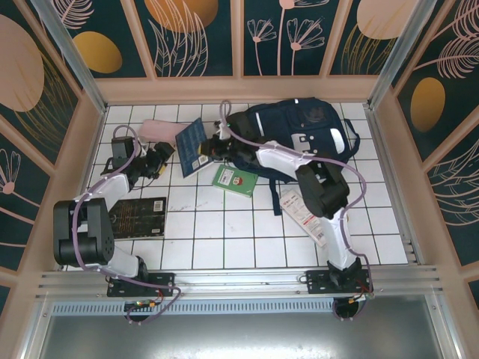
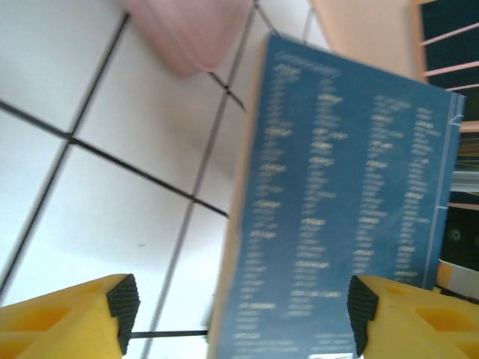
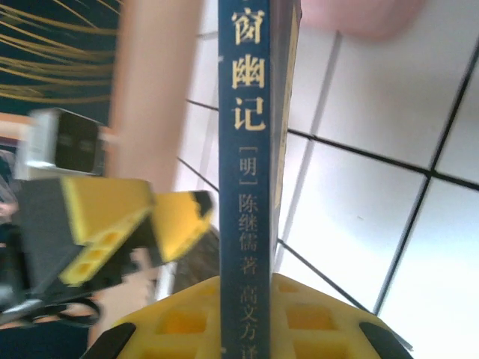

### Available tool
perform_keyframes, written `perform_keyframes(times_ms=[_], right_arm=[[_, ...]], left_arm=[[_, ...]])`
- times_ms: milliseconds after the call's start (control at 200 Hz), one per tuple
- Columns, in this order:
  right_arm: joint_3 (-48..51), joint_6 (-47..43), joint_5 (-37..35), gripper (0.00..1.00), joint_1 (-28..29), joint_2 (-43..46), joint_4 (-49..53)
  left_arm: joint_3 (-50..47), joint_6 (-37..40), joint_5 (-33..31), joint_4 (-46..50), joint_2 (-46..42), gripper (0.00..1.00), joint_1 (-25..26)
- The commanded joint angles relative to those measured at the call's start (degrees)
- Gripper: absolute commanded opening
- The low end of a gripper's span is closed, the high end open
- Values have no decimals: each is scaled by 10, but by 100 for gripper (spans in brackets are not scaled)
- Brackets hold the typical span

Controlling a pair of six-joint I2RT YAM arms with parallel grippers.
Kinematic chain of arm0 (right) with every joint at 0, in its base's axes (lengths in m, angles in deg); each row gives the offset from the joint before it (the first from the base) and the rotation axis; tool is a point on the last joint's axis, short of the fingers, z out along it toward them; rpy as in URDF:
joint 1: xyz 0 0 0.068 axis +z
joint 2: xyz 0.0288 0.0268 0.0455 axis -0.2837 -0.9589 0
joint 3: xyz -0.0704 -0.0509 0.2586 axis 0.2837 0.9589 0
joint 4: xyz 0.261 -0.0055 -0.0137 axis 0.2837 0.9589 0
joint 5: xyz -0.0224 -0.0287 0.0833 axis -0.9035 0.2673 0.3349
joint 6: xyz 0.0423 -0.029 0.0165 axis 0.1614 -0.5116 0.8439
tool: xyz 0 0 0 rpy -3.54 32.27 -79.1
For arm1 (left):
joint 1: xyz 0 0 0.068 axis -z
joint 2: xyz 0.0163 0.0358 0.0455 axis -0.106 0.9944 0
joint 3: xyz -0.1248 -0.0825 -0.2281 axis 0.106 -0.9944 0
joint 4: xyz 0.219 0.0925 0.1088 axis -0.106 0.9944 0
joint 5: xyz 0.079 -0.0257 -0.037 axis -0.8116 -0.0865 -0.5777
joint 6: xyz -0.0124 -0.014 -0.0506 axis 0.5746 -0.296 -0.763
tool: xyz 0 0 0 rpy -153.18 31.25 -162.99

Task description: Pack the student bag

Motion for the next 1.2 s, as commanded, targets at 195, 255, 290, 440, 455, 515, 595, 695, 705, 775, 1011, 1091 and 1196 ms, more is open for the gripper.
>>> perform_keyframes(times_ms=[195, 255, 290, 440, 455, 515, 595, 695, 705, 775, 1011, 1091, 1196], right_arm=[[36, 151, 137, 0, -16, 49, -279], [36, 176, 145, 0, -16, 45, -308], [36, 187, 149, 0, -16, 42, -321], [30, 216, 165, 0, -14, 32, -352], [29, 218, 167, 0, -12, 30, -354], [28, 225, 172, 0, -10, 27, -361], [34, 226, 171, 0, -10, 28, -362], [41, 223, 169, 0, -11, 31, -360], [41, 223, 169, 0, -11, 32, -360], [43, 221, 167, 0, -13, 31, -357], [39, 176, 156, 9, -18, 32, -294], [28, 122, 140, 17, -21, 37, -217], [12, 30, 74, 40, -33, 51, -58]], left_arm=[[4, -128, 113, -208, -3, 76, 8], [7, -135, 118, -221, -6, 76, 13], [11, -135, 119, -222, -7, 76, 16], [17, -152, 125, -249, -5, 70, 21], [16, -155, 126, -254, -5, 69, 22], [13, -178, 131, -286, -4, 65, 23], [7, -212, 139, -334, -4, 61, 23], [11, -228, 146, -356, -7, 58, 24], [12, -229, 147, -358, -6, 58, 25], [10, -244, 156, -381, -8, 55, 26], [10, -247, 152, -377, -22, 8, 25], [18, -222, 139, -334, -27, 0, 26], [26, -197, 132, -301, -30, 0, 25]])
